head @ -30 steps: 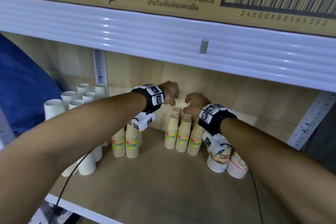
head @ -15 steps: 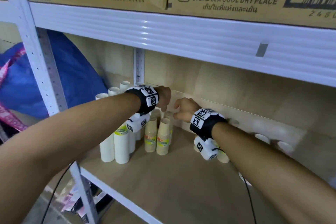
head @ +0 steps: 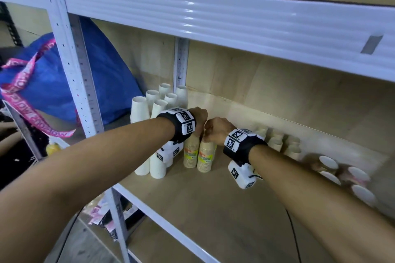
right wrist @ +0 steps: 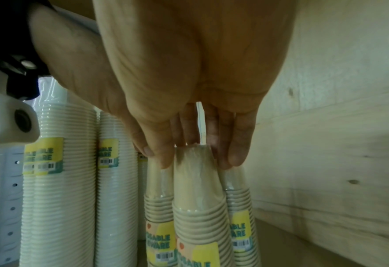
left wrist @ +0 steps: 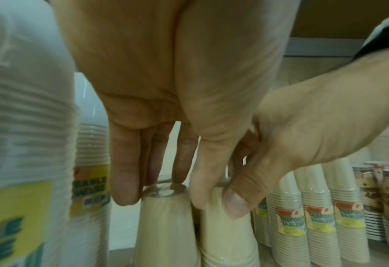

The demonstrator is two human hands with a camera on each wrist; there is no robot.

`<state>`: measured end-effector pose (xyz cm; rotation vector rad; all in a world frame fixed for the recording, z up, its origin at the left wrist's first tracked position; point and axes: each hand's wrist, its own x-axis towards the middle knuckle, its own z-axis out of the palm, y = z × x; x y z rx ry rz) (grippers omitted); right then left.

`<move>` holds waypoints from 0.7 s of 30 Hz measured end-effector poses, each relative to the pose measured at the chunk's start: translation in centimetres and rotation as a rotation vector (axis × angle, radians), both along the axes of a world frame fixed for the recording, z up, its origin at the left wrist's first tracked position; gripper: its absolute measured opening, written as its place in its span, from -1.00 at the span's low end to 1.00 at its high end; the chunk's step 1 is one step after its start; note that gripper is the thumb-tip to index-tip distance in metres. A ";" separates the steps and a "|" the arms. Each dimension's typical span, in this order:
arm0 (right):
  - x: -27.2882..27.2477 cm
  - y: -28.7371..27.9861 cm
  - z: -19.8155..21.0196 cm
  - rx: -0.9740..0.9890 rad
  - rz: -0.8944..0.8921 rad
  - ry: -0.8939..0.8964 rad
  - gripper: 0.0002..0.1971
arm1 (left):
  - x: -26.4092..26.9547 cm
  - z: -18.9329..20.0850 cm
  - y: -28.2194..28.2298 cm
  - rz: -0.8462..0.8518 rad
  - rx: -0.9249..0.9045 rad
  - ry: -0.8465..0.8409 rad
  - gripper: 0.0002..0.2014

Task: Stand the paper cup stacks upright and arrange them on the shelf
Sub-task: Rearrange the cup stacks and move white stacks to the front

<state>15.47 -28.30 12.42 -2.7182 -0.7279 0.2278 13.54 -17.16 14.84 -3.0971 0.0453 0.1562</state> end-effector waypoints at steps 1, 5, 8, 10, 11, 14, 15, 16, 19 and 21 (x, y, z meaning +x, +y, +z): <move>-0.1 0.1 -0.1 -0.010 -0.002 -0.004 -0.84 | -0.2 -0.4 0.3 0.014 -0.003 -0.042 -0.57; -0.5 0.1 -0.2 -0.037 -0.017 -0.016 -0.77 | -0.4 -0.5 0.6 0.009 -0.034 0.003 -0.57; -0.7 -0.2 -0.3 -0.036 -0.025 -0.022 -0.74 | -0.9 -0.5 -0.4 -0.030 -0.048 0.057 -0.58; -1.1 -0.4 -0.2 -0.046 -0.029 -0.034 -0.72 | -1.2 -0.5 -0.6 -0.024 -0.047 0.048 -0.60; -1.3 -0.6 -0.2 -0.050 -0.031 -0.042 -0.71 | -1.4 -0.5 -0.5 -0.031 -0.031 0.046 -0.63; -1.9 -1.2 0.0 -0.026 -0.033 -0.048 -0.71 | -1.7 -0.3 -0.6 -0.039 -0.033 0.047 -0.84; -2.1 -1.5 0.1 -0.018 -0.034 -0.046 -0.71 | -2.0 -0.1 -0.6 -0.051 -0.048 0.032 -0.95; -2.4 -1.8 0.3 -0.011 -0.038 -0.043 -0.72 | -1.9 -0.2 -0.6 -0.052 -0.056 0.015 -0.84; -3.1 -3.0 1.1 0.008 -0.089 -0.044 -0.72 | -2.3 0.3 -1.1 -0.098 -0.109 0.000 -0.69; -3.4 -3.9 1.5 0.012 -0.121 -0.053 -0.68 | -2.4 0.6 -1.6 -0.123 -0.139 0.000 -0.78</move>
